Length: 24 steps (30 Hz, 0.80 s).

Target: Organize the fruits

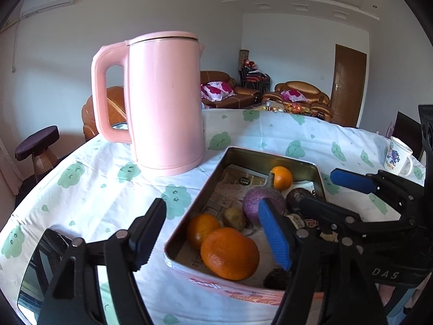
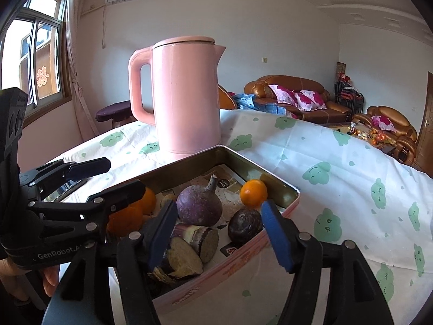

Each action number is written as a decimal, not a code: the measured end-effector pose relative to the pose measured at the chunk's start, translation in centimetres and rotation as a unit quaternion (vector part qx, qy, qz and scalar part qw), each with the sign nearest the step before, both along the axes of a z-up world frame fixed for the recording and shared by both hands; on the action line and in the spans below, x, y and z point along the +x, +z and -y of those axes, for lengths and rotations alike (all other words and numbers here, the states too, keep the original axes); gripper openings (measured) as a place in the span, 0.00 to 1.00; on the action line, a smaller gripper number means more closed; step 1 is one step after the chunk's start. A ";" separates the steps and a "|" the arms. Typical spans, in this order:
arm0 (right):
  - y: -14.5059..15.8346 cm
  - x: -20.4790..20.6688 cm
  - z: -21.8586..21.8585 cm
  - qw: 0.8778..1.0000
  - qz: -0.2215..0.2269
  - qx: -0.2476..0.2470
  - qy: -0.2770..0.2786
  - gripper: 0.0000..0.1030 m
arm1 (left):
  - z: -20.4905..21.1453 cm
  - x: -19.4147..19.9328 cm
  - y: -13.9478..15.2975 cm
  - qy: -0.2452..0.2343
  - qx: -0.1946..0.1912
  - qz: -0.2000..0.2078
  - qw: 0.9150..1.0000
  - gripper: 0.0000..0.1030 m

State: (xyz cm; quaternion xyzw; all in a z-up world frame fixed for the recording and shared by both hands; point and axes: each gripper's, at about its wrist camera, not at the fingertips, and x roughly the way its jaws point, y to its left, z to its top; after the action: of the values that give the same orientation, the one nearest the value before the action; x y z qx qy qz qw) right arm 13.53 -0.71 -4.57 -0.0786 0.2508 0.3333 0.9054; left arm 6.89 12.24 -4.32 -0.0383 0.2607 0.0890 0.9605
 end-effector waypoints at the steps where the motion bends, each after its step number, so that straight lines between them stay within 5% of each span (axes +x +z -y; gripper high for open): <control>1: 0.3 -0.3 0.4 1.000 0.007 0.003 -0.005 0.71 | 0.0 -0.3 0.2 -0.002 -0.002 0.006 1.000 0.77; 7: 1.8 -1.7 2.3 0.999 0.035 0.012 -0.027 0.73 | 0.7 -1.6 1.6 -0.003 0.001 0.032 0.999 0.93; 24: 4.1 -5.5 7.0 0.988 0.115 0.004 -0.100 0.75 | 3.9 -3.5 3.6 -0.023 0.025 0.073 0.997 0.99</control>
State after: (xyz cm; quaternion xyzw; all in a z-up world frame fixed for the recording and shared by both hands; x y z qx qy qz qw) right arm 8.05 -7.75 -0.51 -0.0870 0.1497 0.2305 0.9576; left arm 3.42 8.38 -0.75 -0.0144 0.1887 0.0701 0.9794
